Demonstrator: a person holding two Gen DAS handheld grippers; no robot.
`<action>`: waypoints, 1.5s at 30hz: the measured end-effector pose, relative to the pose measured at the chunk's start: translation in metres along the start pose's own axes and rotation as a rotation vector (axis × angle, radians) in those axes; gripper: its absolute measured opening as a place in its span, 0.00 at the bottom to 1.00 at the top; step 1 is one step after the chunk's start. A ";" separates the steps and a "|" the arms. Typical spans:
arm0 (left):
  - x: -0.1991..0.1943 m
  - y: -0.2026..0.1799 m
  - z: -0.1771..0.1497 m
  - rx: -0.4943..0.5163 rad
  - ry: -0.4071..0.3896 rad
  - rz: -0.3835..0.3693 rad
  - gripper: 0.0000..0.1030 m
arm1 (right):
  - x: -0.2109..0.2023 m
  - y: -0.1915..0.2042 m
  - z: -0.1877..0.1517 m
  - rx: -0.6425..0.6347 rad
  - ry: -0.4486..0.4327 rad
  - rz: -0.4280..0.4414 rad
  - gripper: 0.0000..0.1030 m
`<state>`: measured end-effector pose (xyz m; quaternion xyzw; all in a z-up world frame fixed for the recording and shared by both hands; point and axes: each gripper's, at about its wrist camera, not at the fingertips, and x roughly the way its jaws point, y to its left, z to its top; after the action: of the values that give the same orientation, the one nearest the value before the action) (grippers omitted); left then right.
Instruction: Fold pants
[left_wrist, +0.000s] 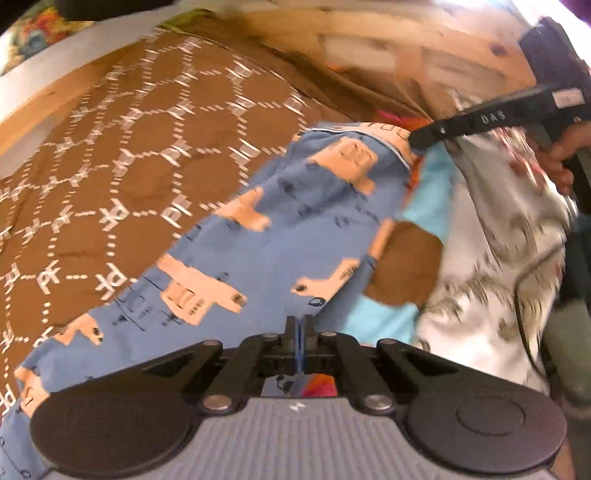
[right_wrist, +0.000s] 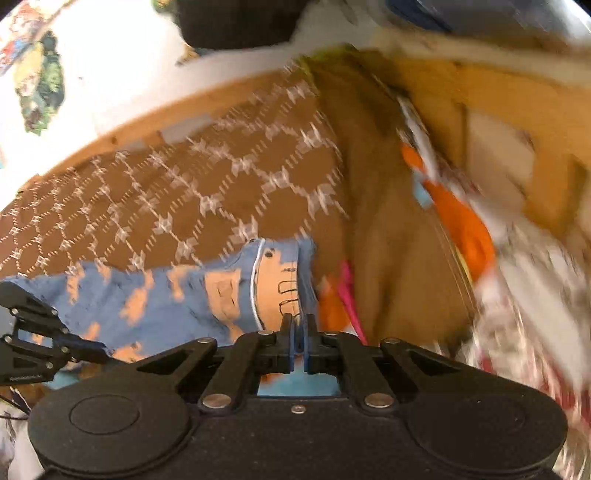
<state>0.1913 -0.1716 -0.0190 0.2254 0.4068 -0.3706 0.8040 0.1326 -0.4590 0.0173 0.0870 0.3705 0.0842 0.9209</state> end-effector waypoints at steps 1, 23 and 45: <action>0.002 -0.002 -0.001 0.018 0.008 -0.013 0.01 | 0.002 -0.002 -0.005 0.016 0.008 -0.005 0.03; 0.083 0.026 0.187 0.120 0.055 -0.203 0.56 | 0.010 -0.004 -0.020 -0.022 -0.088 0.038 0.18; 0.105 -0.023 0.176 0.353 0.018 0.015 0.16 | 0.011 0.007 -0.022 -0.160 -0.089 0.000 0.15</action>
<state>0.3007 -0.3456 -0.0071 0.3693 0.3409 -0.4280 0.7511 0.1245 -0.4475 -0.0038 0.0167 0.3211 0.1094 0.9405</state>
